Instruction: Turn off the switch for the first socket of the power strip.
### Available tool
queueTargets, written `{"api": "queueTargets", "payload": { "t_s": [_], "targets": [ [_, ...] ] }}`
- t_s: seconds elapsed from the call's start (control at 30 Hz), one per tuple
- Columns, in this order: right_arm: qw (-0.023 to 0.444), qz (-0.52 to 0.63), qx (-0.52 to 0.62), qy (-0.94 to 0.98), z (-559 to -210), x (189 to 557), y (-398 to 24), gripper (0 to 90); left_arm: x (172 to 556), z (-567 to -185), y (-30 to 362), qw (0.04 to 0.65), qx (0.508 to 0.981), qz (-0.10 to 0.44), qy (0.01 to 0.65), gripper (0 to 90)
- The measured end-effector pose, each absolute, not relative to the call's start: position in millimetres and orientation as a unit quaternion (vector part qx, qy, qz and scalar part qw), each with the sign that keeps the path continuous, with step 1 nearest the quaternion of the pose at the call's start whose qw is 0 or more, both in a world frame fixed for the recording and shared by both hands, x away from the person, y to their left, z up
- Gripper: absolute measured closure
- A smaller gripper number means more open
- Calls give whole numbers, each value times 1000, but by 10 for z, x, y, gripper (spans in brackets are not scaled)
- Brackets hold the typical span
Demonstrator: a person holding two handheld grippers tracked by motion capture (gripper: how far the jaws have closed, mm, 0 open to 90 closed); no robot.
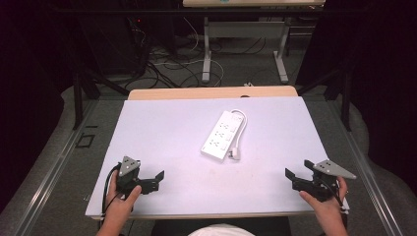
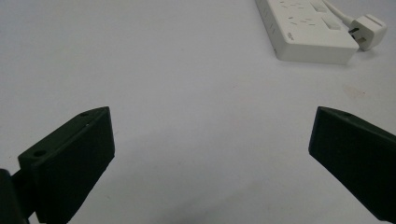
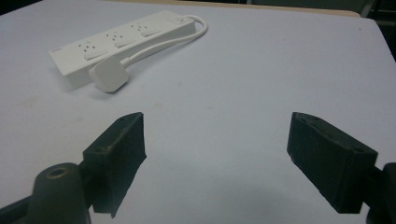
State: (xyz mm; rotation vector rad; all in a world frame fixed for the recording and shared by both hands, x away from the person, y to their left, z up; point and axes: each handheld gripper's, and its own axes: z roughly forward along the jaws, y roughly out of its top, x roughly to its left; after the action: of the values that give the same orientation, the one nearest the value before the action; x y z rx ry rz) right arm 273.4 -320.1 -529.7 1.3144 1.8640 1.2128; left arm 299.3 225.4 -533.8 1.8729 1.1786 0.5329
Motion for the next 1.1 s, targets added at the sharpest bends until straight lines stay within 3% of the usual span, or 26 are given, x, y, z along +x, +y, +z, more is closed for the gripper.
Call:
{"api": "queueTargets", "payload": {
  "t_s": [0.8, 1.1],
  "targets": [
    [262, 424, 448, 742, -5234, 2876, -3051, 249, 2949, -5360, 2285, 419, 740, 211, 482, 3],
    [234, 415, 440, 761, -5151, 2975, -2973, 260, 2951, -5367, 2310, 415, 738, 210, 489, 3]
  ]
}}
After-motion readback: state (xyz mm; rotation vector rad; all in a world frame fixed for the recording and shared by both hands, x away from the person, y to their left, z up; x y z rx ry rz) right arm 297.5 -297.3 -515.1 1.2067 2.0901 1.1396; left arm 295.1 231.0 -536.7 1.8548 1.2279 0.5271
